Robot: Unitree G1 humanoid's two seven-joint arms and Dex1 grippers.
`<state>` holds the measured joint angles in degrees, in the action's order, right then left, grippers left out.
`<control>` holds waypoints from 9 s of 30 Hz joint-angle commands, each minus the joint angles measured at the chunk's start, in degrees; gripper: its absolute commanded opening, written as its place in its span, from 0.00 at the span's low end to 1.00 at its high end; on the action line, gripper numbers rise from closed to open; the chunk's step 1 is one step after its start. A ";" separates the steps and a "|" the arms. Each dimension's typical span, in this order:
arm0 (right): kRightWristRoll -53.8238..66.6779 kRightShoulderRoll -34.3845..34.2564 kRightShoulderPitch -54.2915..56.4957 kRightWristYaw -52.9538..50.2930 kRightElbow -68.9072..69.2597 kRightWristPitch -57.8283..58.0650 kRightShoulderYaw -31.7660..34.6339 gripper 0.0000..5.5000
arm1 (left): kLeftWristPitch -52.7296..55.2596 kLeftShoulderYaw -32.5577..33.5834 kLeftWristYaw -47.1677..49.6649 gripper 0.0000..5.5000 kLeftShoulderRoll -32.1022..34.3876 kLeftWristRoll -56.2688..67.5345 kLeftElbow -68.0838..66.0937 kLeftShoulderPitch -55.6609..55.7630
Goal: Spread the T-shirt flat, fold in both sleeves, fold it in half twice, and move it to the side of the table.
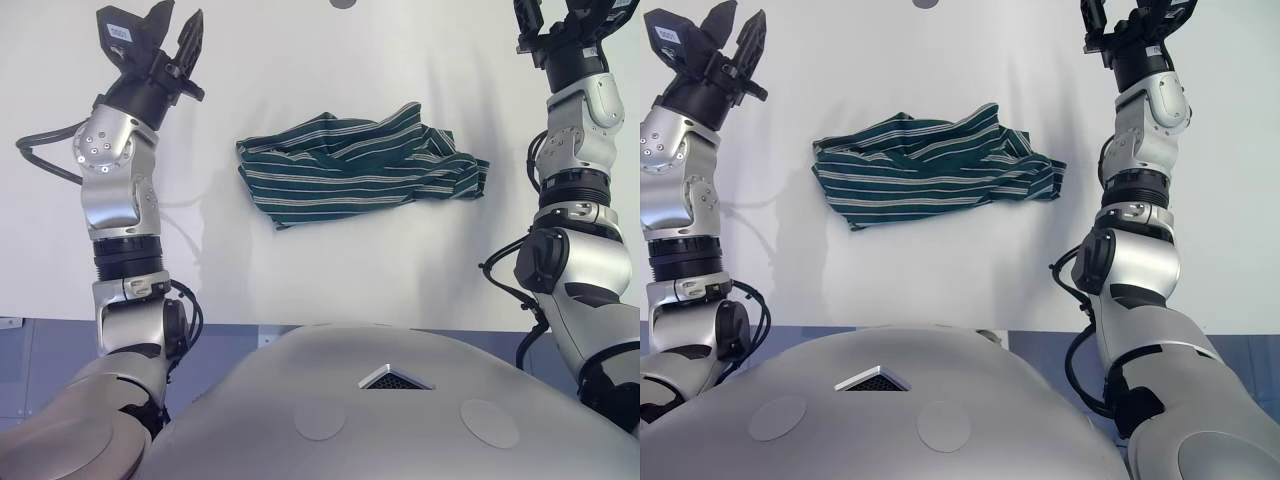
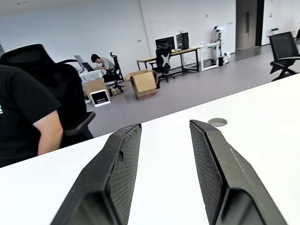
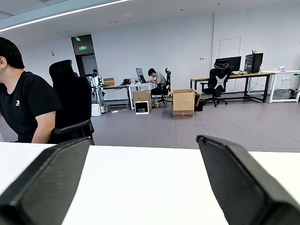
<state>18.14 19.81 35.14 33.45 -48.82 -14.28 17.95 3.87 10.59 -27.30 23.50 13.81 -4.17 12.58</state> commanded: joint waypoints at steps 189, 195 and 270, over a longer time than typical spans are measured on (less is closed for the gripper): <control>14.15 46.81 -38.75 58.97 57.49 38.54 -17.72 0.35 | -1.95 -7.00 -51.17 0.28 37.97 6.20 28.10 -40.56; 7.20 28.05 -16.51 42.33 40.79 37.93 -23.68 0.36 | 6.84 -12.45 -37.70 0.44 24.27 6.42 11.02 -4.50; -36.02 -1.31 20.57 -6.24 -21.72 -4.24 -30.97 0.36 | -10.58 -16.01 -14.71 0.44 10.79 -16.39 -42.28 27.05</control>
<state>-18.18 18.48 56.64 26.92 -71.12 -19.24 -13.62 -5.79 -4.78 -44.44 32.60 0.92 -38.43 38.77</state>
